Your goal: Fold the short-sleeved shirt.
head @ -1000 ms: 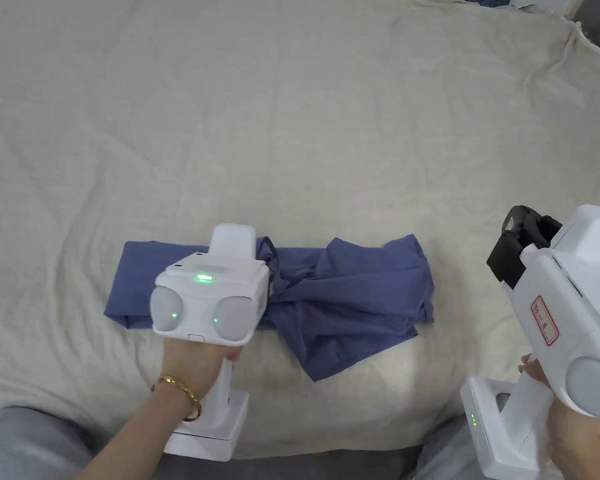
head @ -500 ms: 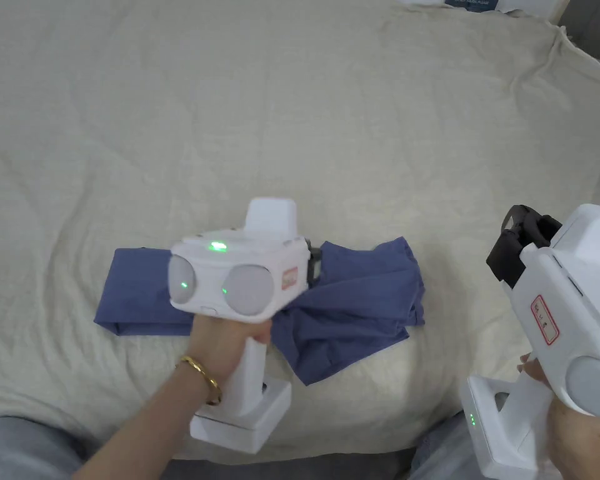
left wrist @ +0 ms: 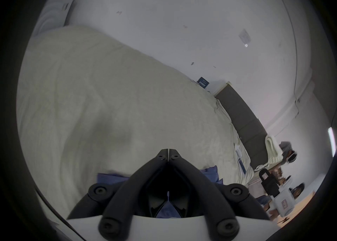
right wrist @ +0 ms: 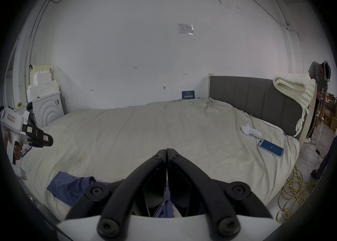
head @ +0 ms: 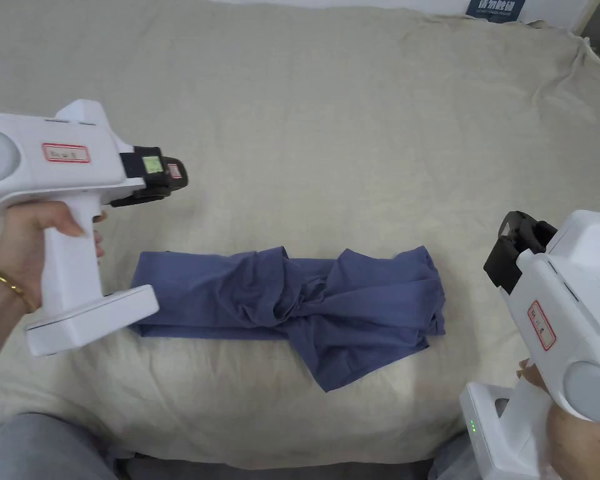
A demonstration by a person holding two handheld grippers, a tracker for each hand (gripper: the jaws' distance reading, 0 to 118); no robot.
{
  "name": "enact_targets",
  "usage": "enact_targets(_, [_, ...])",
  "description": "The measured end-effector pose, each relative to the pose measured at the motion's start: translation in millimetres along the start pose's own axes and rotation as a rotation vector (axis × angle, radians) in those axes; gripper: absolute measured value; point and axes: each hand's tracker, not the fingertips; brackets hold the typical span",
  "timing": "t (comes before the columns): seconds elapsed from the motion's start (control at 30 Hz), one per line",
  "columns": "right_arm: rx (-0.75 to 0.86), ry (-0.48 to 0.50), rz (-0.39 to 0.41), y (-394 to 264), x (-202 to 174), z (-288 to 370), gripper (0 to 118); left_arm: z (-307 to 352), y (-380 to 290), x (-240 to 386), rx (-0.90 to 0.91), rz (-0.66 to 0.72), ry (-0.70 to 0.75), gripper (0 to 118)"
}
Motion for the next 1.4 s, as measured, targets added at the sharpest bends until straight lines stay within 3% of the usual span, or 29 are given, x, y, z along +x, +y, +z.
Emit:
enact_targets(0.23, [-0.004,0.003,0.017,0,-6,-4,0,1,-6,-64,-0.194,0.131,-0.083,0])
enact_targets(0.57, [-0.027,-0.011,0.028,-5,-7,-9,0,-22,-25,-97,-0.402,0.076,0.024,0])
enact_targets(0.63, [-0.032,-0.013,0.030,-6,-7,-10,0,-24,-24,-99,-0.418,0.090,0.023,16])
enact_targets(0.77, [-0.036,-0.014,0.036,-6,-8,-9,0,-24,-23,-101,-0.419,0.112,0.018,86])
enact_targets(0.83, [-0.036,-0.016,0.038,-6,-8,-10,0,-25,-24,-100,-0.437,0.083,0.040,98])
enact_targets(1.17, [-0.039,-0.024,0.034,-8,-5,-11,0,-42,-32,-96,-0.489,0.083,0.011,95])
enact_targets(1.4, [-0.040,-0.031,0.025,-9,0,-11,0,-49,-48,-82,-0.479,0.070,0.011,58])
